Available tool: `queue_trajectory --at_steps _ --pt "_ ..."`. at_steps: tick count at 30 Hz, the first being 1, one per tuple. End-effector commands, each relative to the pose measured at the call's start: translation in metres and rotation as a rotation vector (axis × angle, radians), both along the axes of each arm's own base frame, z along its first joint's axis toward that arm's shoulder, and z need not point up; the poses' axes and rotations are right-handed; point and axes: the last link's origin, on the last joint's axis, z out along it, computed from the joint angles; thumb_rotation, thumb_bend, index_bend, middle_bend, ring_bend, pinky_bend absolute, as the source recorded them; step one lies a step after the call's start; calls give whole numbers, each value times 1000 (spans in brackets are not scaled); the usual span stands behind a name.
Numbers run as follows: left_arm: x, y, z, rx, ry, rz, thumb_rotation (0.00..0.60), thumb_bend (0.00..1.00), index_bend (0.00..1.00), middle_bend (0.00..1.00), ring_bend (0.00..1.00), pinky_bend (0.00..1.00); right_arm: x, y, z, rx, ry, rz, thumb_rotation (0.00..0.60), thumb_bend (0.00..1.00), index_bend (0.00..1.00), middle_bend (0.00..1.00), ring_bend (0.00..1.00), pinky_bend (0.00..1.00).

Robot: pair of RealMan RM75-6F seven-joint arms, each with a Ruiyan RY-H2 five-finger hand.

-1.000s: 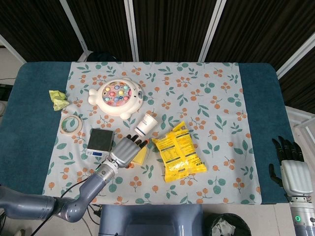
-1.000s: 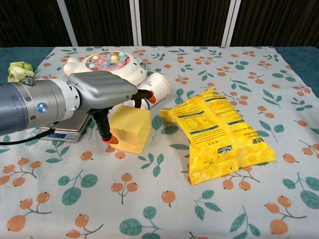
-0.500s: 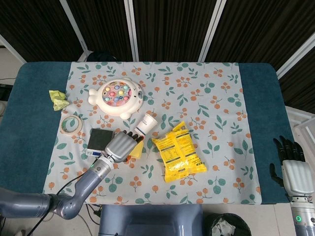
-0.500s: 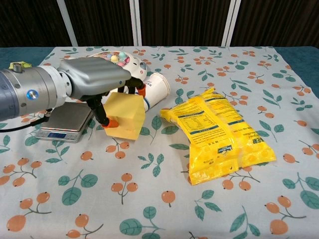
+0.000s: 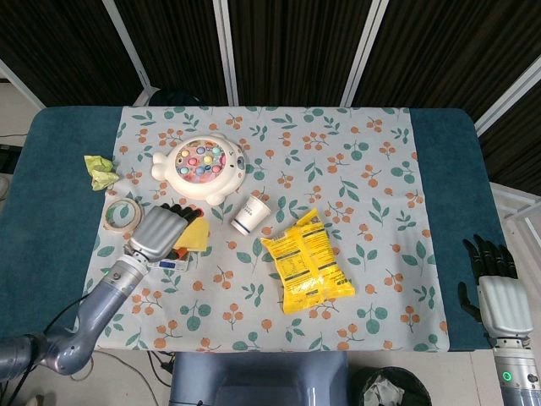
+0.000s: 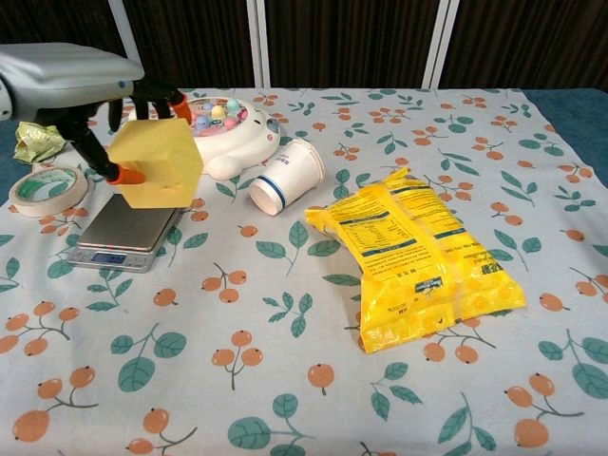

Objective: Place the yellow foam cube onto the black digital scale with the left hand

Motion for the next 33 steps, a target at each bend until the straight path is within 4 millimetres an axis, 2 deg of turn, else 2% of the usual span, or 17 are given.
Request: queue_trajectory --at_steps 1,11,24,33 --pt "-20 0 8 -3 29 28 600 337 242 425 304 416 0 0 -1 2 2 -1 600 582 0 0 0 0" --pt "-41 3 6 -11 39 66 600 335 231 412 301 416 -1 0 0 0 3 -6 600 582 0 0 0 0" --pt "-48 11 -7 -21 49 88 600 331 228 405 294 414 -2 0 2 -7 0 -10 600 582 0 0 0 0" --pt "-52 12 -8 -27 64 95 600 292 220 378 269 405 -2 -1 2 -6 0 -12 600 583 0 0 0 0"
